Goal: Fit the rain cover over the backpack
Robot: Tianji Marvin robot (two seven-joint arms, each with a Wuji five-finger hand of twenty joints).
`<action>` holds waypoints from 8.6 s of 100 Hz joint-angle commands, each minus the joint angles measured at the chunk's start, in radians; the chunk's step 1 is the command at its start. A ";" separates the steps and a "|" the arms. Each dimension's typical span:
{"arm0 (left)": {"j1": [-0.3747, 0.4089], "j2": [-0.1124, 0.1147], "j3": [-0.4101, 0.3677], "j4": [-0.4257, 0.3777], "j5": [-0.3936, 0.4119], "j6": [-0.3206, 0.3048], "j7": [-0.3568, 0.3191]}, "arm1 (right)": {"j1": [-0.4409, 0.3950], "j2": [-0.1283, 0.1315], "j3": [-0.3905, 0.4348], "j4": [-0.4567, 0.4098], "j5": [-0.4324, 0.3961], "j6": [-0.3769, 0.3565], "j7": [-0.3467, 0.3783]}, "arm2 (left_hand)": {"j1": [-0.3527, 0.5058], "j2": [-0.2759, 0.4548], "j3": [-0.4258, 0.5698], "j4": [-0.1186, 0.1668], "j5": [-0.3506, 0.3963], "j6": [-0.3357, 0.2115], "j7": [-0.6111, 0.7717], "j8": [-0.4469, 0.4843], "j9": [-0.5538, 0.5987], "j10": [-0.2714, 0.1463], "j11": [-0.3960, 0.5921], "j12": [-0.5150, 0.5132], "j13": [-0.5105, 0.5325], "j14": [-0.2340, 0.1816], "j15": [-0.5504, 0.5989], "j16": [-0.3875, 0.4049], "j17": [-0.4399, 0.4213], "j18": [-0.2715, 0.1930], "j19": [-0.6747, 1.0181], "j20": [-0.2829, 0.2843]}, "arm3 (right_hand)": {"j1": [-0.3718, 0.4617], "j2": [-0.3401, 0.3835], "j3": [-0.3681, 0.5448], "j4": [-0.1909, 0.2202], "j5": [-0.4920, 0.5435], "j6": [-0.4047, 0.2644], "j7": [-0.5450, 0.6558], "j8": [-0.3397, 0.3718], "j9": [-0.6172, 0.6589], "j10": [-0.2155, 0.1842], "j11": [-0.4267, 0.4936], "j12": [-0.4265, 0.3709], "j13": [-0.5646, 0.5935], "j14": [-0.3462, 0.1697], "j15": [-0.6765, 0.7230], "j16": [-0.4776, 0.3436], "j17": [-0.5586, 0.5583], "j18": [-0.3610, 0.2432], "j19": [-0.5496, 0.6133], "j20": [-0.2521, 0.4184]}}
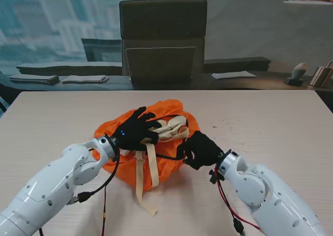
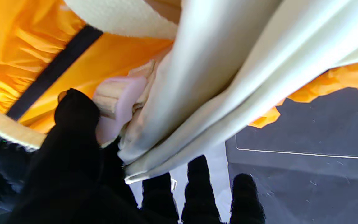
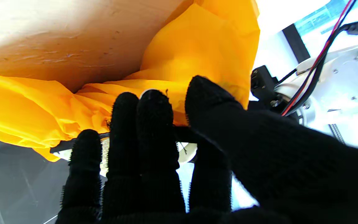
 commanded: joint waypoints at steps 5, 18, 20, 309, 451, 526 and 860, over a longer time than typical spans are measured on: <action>-0.042 -0.007 -0.014 0.025 -0.061 -0.054 -0.036 | -0.006 0.013 0.015 -0.021 -0.024 -0.030 0.020 | -0.003 -0.015 0.107 -0.007 0.132 0.069 0.068 -0.054 0.322 -0.028 0.116 0.028 0.271 -0.065 0.085 -0.024 0.009 -0.099 0.314 0.097 | 0.008 0.007 0.075 -0.004 0.050 -0.055 0.040 0.031 0.009 0.025 -0.006 0.016 0.037 -0.051 0.009 0.008 -0.012 -0.011 -0.008 -0.004; -0.057 -0.003 -0.014 0.047 -0.105 -0.134 -0.117 | 0.003 0.013 0.042 -0.009 -0.080 -0.064 -0.014 | -0.080 -0.148 0.277 -0.047 0.236 0.074 0.080 -0.178 0.486 -0.020 0.148 0.092 0.421 -0.054 0.137 0.008 0.048 -0.133 0.364 0.116 | 0.002 0.007 0.080 -0.004 0.048 -0.063 0.038 0.039 0.011 0.022 -0.003 0.018 0.039 -0.052 0.008 0.011 -0.011 -0.012 -0.010 -0.005; -0.054 -0.002 -0.015 0.047 -0.110 -0.141 -0.127 | 0.004 0.012 0.045 -0.006 -0.081 -0.066 -0.020 | -0.084 -0.161 0.292 -0.050 0.244 0.078 0.083 -0.190 0.493 -0.020 0.145 0.110 0.426 -0.054 0.138 0.013 0.055 -0.140 0.366 0.117 | 0.004 0.005 0.081 -0.004 0.048 -0.056 0.038 0.041 0.012 0.027 -0.002 0.019 0.039 -0.048 0.010 0.013 -0.011 -0.012 -0.010 -0.005; -0.220 -0.030 0.266 0.039 -0.166 0.256 -0.288 | -0.095 0.013 0.027 -0.127 0.001 -0.076 0.025 | -0.249 -0.177 0.050 0.039 -0.453 0.263 -0.327 -0.133 -0.311 0.123 -0.421 -0.128 -0.156 0.079 -0.240 -0.070 -0.015 0.074 -0.164 0.070 | -0.013 0.058 -0.009 0.004 0.031 -0.143 -0.025 0.080 -0.017 -0.092 -0.085 -0.043 -0.036 -0.113 -0.115 0.016 -0.106 -0.015 -0.041 -0.027; 0.160 0.074 -0.128 -0.120 0.139 -0.053 -0.407 | -0.072 0.003 0.017 -0.091 -0.043 -0.048 -0.038 | -0.094 -0.315 0.693 -0.005 -0.286 0.045 -0.414 -0.315 -0.283 0.052 -0.371 -0.168 -0.124 0.019 -0.152 -0.090 -0.013 0.005 -0.019 -0.064 | -0.007 0.047 0.004 0.002 0.028 -0.128 -0.011 0.077 -0.024 -0.063 -0.054 -0.024 -0.020 -0.107 -0.075 0.013 -0.096 -0.013 -0.034 -0.030; 0.400 0.076 -0.348 -0.321 0.266 -0.071 -0.470 | -0.039 -0.007 -0.002 -0.039 -0.101 -0.007 -0.125 | -0.033 -0.292 0.724 -0.009 -0.256 0.034 -0.272 -0.182 -0.291 0.045 -0.392 -0.164 -0.125 0.005 -0.165 -0.101 -0.010 -0.017 -0.021 -0.064 | 0.001 0.040 0.011 0.003 0.030 -0.117 -0.005 0.075 -0.025 -0.050 -0.045 -0.020 -0.016 -0.098 -0.061 0.009 -0.099 -0.016 -0.030 -0.028; -0.081 -0.072 0.050 0.147 -0.441 0.031 -0.172 | -0.016 -0.007 -0.012 0.003 -0.277 -0.097 -0.314 | 0.068 0.033 0.139 -0.023 0.206 0.143 -0.069 -0.242 -0.055 -0.007 -0.046 -0.126 -0.006 0.020 0.016 -0.023 -0.024 -0.004 0.249 0.056 | -0.004 0.034 0.025 0.000 0.037 -0.139 -0.013 0.102 -0.037 -0.069 -0.035 -0.013 -0.022 -0.102 -0.026 0.008 -0.084 -0.013 -0.016 -0.022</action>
